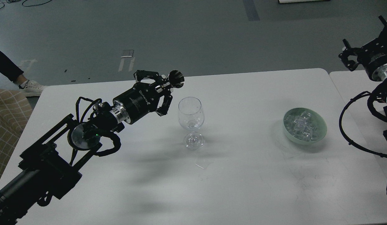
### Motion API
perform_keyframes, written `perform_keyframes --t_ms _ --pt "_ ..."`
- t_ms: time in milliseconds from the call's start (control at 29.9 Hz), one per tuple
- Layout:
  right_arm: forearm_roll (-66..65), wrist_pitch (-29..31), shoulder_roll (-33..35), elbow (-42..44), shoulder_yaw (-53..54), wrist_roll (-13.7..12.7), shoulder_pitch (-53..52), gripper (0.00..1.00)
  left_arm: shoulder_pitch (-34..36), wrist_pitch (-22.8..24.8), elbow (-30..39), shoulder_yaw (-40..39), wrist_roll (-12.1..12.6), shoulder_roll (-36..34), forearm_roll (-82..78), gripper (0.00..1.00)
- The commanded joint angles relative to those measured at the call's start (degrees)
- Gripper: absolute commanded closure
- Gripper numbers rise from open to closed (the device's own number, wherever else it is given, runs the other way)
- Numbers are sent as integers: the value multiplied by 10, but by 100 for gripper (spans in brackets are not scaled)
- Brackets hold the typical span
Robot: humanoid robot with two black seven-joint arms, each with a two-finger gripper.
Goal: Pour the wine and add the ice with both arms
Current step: 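Tilt the jigger over the wine glass rim with the left gripper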
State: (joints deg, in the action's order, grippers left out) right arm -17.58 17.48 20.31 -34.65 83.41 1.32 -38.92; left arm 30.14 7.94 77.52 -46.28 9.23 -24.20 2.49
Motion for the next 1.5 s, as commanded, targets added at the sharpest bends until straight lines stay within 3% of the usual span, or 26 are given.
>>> perform_keyframes --t_ms 0,735,1471 --pt "0 0 0 0 0 0 1 0 1 0 0 0 1 1 -3 100" --pt "0 0 0 0 0 0 1 0 -3 31 0 0 10 0 -140 100" --pt "0 1 1 6 0 0 0 0 3 34 3 1 27 2 -257 100"
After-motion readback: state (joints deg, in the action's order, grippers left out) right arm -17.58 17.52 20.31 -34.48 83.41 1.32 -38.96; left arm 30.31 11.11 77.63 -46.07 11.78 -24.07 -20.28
